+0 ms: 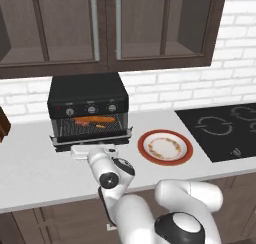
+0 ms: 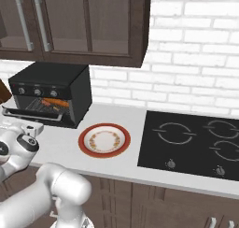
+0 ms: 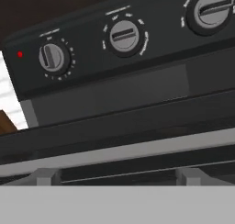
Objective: Pick up the kebab skewer and baguette bread, and place them inside the toaster oven. Close the toaster oven door and start by setting the timer.
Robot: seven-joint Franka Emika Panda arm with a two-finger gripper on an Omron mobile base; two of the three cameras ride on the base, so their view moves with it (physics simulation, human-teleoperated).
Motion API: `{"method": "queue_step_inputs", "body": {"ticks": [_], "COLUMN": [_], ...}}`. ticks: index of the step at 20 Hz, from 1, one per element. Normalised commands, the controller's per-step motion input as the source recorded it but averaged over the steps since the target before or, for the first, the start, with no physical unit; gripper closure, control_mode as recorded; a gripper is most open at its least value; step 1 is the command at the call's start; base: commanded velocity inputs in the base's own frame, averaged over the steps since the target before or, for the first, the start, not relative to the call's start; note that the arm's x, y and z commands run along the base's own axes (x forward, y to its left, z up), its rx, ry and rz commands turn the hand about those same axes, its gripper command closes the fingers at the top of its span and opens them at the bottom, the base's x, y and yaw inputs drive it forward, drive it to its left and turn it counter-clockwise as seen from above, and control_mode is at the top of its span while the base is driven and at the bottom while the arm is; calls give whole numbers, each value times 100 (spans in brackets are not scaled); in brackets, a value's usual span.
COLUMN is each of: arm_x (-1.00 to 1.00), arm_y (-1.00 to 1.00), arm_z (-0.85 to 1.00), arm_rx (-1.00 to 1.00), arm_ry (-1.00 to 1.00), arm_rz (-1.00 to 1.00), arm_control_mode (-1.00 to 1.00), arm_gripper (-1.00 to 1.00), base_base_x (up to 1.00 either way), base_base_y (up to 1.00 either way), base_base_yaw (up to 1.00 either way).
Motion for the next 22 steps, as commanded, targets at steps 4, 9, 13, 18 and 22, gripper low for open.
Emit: {"method": "queue_step_inputs", "body": {"ticks": [4,9,13,18,22], "arm_x": [37,47,46,40,31], "arm_y": [0,0,0,0,0], "arm_z": [0,0,0,0,0], "arm_rx": [0,0,0,0,0], "arm_ry": [0,0,0,0,0], "arm_rz": [0,0,0,0,0], "arm_control_mode": [-100,-100,-100,-100,-100], "arm_gripper": [-100,-100,-100,-100,-100], "base_base_x": [0,0,0,0,0], "base_base_y": [0,0,0,0,0], "base_base_yaw": [0,0,0,0,0]}}
